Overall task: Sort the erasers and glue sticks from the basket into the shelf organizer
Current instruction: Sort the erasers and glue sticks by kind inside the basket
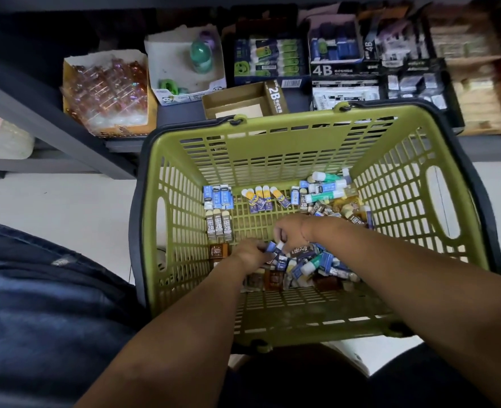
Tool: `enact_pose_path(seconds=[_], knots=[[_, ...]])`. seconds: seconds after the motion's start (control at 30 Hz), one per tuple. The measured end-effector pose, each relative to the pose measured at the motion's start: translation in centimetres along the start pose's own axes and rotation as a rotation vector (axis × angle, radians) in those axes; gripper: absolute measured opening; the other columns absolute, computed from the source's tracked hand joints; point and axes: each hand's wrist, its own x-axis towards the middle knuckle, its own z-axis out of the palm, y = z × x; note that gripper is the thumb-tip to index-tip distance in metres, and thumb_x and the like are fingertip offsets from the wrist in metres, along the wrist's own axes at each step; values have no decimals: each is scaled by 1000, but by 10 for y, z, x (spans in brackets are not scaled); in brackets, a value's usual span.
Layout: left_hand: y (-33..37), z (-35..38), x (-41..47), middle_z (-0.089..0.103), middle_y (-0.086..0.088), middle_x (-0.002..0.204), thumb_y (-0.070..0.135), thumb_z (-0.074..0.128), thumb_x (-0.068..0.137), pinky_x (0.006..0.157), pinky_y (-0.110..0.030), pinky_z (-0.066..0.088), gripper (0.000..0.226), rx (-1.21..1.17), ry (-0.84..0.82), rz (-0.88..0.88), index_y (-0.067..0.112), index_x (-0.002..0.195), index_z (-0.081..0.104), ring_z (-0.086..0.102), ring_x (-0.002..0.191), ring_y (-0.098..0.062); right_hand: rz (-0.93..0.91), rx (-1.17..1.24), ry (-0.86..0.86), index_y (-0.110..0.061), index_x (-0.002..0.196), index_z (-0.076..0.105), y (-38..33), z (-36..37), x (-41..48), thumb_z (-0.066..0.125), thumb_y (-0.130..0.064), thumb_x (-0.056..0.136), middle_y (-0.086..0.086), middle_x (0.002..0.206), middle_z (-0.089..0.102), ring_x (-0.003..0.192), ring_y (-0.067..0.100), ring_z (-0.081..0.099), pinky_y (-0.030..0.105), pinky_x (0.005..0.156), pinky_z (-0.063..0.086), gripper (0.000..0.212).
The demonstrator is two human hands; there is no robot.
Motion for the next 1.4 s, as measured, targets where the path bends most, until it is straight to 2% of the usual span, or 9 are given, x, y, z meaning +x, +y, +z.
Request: enact_pose_path(seconds=[0.2, 0.3, 0.43, 0.57, 0.7, 0.8, 0.9, 1.2, 1.4], knots=[[4, 3, 0, 66, -8, 111, 22, 68, 89, 86, -32, 45, 27, 12, -27, 8, 9, 112, 67, 58, 97, -19, -38, 94, 38, -10, 108, 66, 2, 3, -3, 76, -18, 80, -15, 86, 50, 94, 11, 50, 22, 78, 36, 31], [1, -1, 0, 63, -4, 121, 25, 69, 88, 91, -30, 40, 39, -102, -12, -9, 8, 122, 64, 56, 112, -21, -31, 166, 63, -10, 111, 66, 6, -2, -6, 76, -17, 80, -5, 97, 58, 97, 14, 55, 23, 80, 42, 33], [4, -15, 5, 57, -4, 132, 26, 66, 91, 96, -31, 49, 46, -403, 128, -68, 8, 132, 54, 63, 106, -22, -5, 478, 203, -8, 121, 59, 13, -19, -18, 73, -8, 81, 0, 81, 62, 66, 9, 59, 25, 71, 49, 42], [20, -22, 9, 58, -10, 129, 15, 61, 94, 68, -21, 57, 41, -851, 233, -154, 2, 130, 49, 65, 80, -14, 84, 874, 468, 0, 122, 54, 28, -31, -16, 69, -2, 84, 8, 70, 61, 44, 8, 57, 26, 52, 49, 42], [33, -21, 12, 54, -11, 133, 10, 63, 92, 83, -26, 56, 42, -995, 292, -170, 4, 131, 49, 64, 83, -17, 162, 944, 495, 7, 116, 57, 24, -26, -4, 63, 5, 87, 8, 72, 58, 47, 10, 59, 17, 46, 52, 29], [38, -18, 18, 57, -3, 120, 10, 62, 93, 83, -25, 55, 37, -991, 376, -166, 5, 128, 51, 63, 83, -17, 241, 1023, 594, -1, 90, 60, 19, -19, 9, 65, 2, 86, 14, 75, 60, 54, 19, 61, 28, 57, 57, 8], [42, -16, 25, 55, 6, 90, 19, 61, 94, 94, -35, 51, 22, -866, 490, -155, 12, 115, 56, 64, 96, -24, 313, 993, 710, -15, 71, 56, 13, -15, 25, 69, -7, 85, 17, 83, 67, 68, 27, 64, 42, 75, 59, 21], [47, -24, 32, 55, 4, 84, 24, 56, 97, 96, -43, 50, 16, -625, 518, -72, 22, 84, 47, 59, 91, -24, 320, 771, 810, -6, 107, 67, 8, -20, 29, 62, -13, 90, 9, 104, 67, 101, 24, 61, 29, 87, 47, 18], [46, -30, 33, 33, 16, 71, 18, 55, 97, 89, -38, 47, 41, -493, 473, -19, 31, 68, 28, 40, 87, -19, 358, 574, 659, 0, 92, 69, 7, -24, 33, 62, -12, 88, 18, 94, 69, 92, 31, 64, 39, 86, 53, 14]])
